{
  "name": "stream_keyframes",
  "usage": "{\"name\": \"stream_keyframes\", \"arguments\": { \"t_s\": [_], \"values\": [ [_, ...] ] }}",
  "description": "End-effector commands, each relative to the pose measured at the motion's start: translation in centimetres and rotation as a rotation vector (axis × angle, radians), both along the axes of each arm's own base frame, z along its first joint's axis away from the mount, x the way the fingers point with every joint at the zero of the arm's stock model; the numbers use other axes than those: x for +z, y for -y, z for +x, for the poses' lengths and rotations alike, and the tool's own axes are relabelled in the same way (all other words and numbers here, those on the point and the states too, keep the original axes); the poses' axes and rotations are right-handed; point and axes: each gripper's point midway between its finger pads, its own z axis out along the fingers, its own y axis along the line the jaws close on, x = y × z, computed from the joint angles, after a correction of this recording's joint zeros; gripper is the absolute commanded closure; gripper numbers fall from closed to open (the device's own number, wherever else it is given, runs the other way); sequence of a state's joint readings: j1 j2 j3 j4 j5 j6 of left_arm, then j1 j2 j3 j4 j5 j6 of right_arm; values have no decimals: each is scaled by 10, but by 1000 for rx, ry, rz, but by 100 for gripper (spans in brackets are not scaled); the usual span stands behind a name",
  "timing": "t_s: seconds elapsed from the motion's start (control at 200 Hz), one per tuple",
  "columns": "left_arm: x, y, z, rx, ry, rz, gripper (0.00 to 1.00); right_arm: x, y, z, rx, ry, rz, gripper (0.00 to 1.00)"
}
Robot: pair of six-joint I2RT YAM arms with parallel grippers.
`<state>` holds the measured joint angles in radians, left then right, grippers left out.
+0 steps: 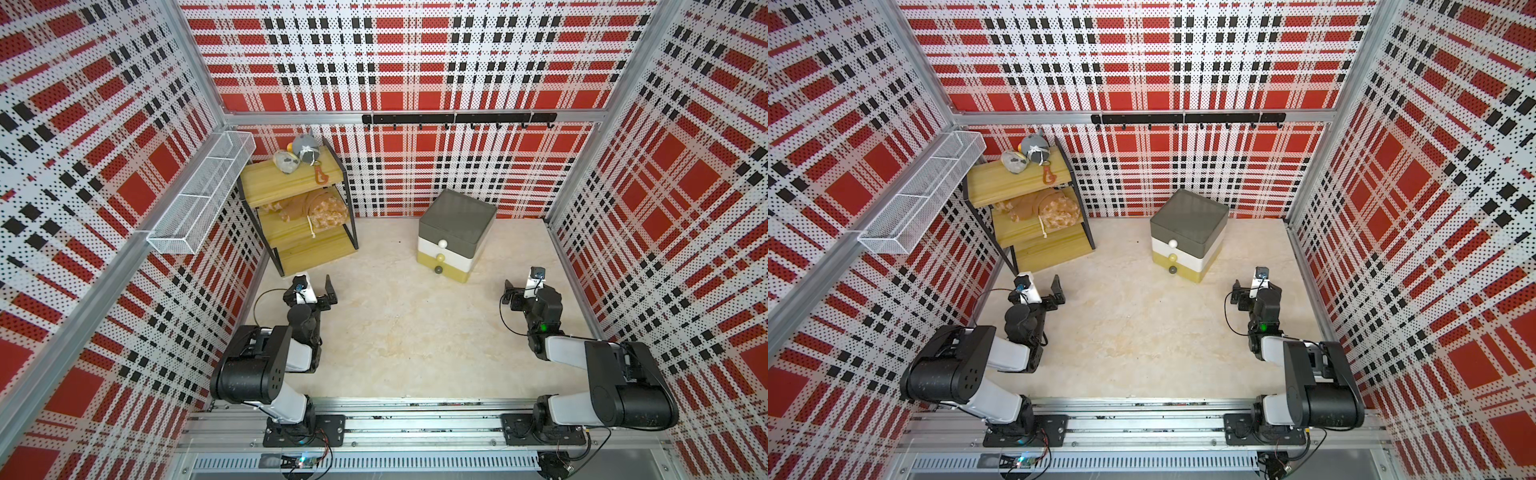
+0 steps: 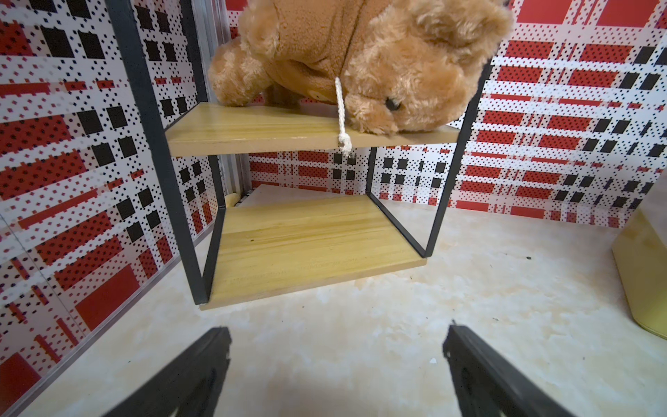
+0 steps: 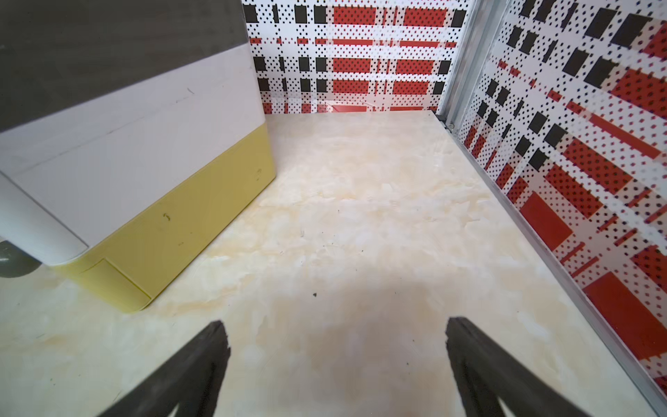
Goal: Place the wired earphones into the drawer by color
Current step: Reset both arms
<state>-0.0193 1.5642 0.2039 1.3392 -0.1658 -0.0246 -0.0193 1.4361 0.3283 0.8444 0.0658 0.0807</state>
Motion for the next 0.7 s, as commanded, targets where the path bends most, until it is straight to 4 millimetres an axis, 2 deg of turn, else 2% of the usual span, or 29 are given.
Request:
{"name": "stream_keyframes", "arguments": {
  "t_s": [0.0, 0.115, 0.691],
  "values": [
    [9, -1, 3, 0, 35, 2, 1, 12, -10, 6, 51, 102, 13, 0],
    [9, -1, 3, -1, 35, 2, 1, 4, -15, 9, 49, 77, -26, 0],
    [9, -1, 4, -2, 35, 0, 1, 4, -14, 10, 36, 78, -27, 0]
  ]
}}
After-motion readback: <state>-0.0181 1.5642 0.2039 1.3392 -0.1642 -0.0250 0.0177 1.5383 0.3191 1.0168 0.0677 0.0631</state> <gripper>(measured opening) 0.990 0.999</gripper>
